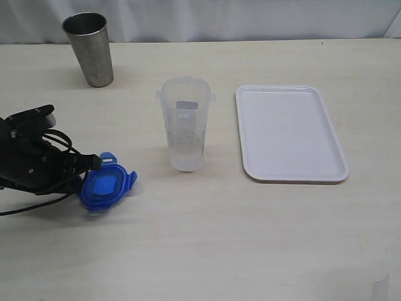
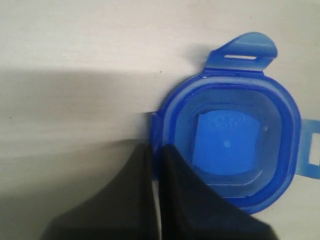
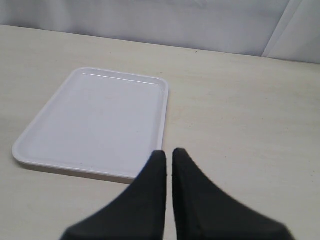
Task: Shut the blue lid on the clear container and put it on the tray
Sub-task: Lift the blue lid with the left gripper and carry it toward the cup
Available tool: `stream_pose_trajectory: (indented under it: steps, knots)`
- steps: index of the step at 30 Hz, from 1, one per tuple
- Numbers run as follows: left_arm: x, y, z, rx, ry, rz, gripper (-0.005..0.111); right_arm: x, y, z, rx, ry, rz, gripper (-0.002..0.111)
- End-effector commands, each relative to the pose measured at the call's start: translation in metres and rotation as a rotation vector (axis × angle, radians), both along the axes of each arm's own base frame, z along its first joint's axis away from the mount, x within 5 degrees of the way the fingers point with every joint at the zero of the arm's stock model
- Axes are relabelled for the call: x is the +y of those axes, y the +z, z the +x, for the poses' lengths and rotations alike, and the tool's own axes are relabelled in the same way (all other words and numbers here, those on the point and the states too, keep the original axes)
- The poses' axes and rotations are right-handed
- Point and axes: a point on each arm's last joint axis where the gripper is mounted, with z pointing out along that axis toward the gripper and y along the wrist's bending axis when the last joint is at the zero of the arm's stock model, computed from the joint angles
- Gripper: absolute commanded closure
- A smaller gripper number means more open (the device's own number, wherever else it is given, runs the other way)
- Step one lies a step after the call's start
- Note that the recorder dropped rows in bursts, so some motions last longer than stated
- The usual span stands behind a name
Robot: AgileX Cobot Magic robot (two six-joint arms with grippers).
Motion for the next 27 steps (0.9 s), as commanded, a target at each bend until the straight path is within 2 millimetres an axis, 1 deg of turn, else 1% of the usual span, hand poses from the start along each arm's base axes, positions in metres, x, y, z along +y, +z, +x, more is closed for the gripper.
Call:
stream_pose_trajectory:
  steps: [1, 7, 14, 18, 22, 27]
  knots:
    - [-0.005, 0.009, 0.005, -0.009, -0.079, 0.003, 0.107, 0.0, 0.0, 0.0, -0.005, -0.003, 0.01, 0.104]
    - [-0.009, 0.036, 0.018, -0.066, -0.168, 0.003, 0.107, 0.0, 0.0, 0.0, -0.005, -0.003, 0.01, 0.104]
    - [-0.004, 0.069, 0.028, -0.194, -0.347, 0.141, 0.107, 0.0, 0.0, 0.0, -0.005, -0.003, 0.01, 0.104]
    - [0.0, 0.093, 0.033, -0.314, -0.397, 0.211, 0.107, 0.0, 0.0, 0.0, -0.005, -0.003, 0.01, 0.104]
    - [0.001, 0.118, 0.037, -0.457, -0.397, 0.246, 0.107, 0.0, 0.0, 0.0, -0.005, -0.003, 0.01, 0.104]
    - [0.004, 0.139, 0.042, -0.641, -0.396, 0.299, 0.107, 0.0, 0.0, 0.0, -0.005, -0.003, 0.01, 0.104]
